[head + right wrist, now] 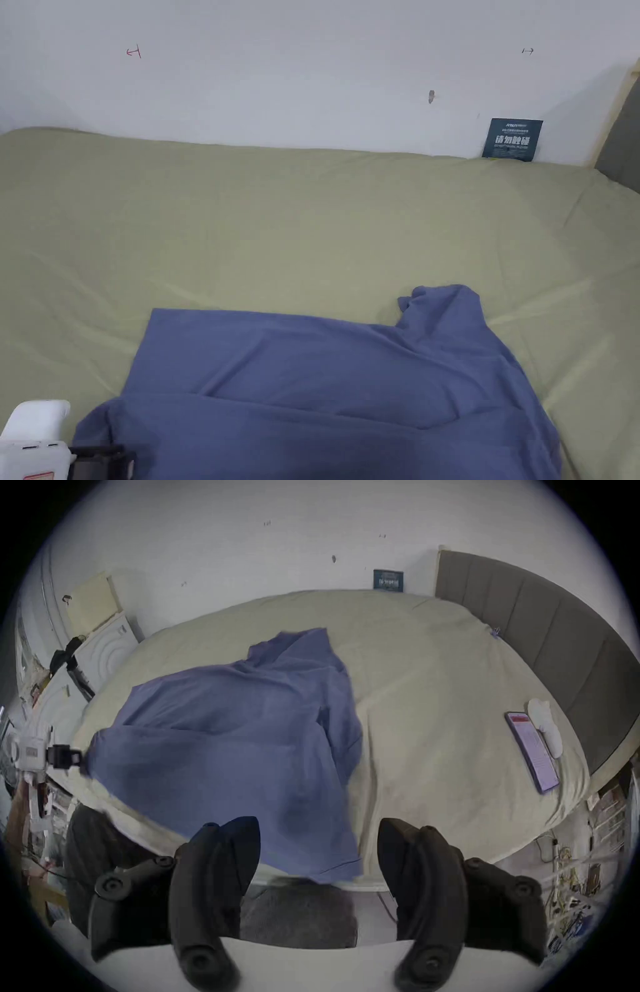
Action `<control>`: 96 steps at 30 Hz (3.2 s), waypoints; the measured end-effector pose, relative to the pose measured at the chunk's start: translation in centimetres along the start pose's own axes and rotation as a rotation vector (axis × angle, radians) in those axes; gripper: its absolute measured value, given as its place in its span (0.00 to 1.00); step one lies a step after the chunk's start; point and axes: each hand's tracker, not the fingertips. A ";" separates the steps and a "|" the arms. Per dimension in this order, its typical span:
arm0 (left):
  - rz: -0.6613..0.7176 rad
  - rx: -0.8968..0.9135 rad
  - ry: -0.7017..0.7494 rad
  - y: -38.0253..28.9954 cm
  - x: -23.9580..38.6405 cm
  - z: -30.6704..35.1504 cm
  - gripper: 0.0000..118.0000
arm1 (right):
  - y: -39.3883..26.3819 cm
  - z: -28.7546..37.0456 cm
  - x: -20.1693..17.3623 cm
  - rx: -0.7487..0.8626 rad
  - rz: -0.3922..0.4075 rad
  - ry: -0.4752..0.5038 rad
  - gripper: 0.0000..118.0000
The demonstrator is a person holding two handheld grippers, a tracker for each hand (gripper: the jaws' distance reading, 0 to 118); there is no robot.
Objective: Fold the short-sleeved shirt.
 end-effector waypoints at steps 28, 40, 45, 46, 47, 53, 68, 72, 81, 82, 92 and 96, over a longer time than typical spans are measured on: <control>-0.028 -0.024 0.174 21.2 1.9 -19.3 1.00 | 16.9 -15.2 1.2 0.050 0.018 0.007 0.01; -0.057 -0.056 0.092 20.3 4.5 -15.6 0.00 | 21.1 -20.4 1.7 -0.031 0.085 -0.026 0.60; -0.037 -0.058 0.089 20.9 3.8 -16.2 0.00 | 21.6 -24.2 1.1 -0.161 0.055 -0.009 0.60; -0.033 -0.058 0.088 20.8 3.9 -16.2 0.00 | 21.5 -25.0 1.3 -0.169 0.050 0.009 0.58; -0.033 -0.057 0.090 20.7 4.0 -16.2 0.00 | 21.3 -25.3 1.1 -0.202 0.045 -0.016 0.57; -0.042 -0.030 0.079 20.9 3.5 -14.0 0.00 | 21.2 -20.6 1.4 -0.076 0.033 0.003 0.02; -0.042 0.166 -0.022 8.4 0.7 3.0 0.00 | 11.8 -1.4 0.9 0.148 0.085 0.097 0.02; -0.087 0.210 -0.010 2.8 0.0 4.6 0.00 | 6.6 1.2 0.9 0.162 0.074 0.122 0.02; -0.085 0.135 -0.035 -3.3 -1.6 0.7 0.32 | -2.1 -1.4 0.9 0.030 0.077 0.096 0.09; -0.086 0.124 -0.005 -3.4 -1.6 0.2 0.72 | -2.4 -1.6 0.7 0.026 0.088 0.079 0.38; -0.038 0.364 0.003 0.5 0.8 5.4 0.96 | 3.6 2.4 -2.6 0.233 0.063 0.072 0.62; -0.047 0.550 -0.031 3.0 7.1 9.5 0.00 | 7.0 6.1 -8.2 0.544 0.146 0.016 0.01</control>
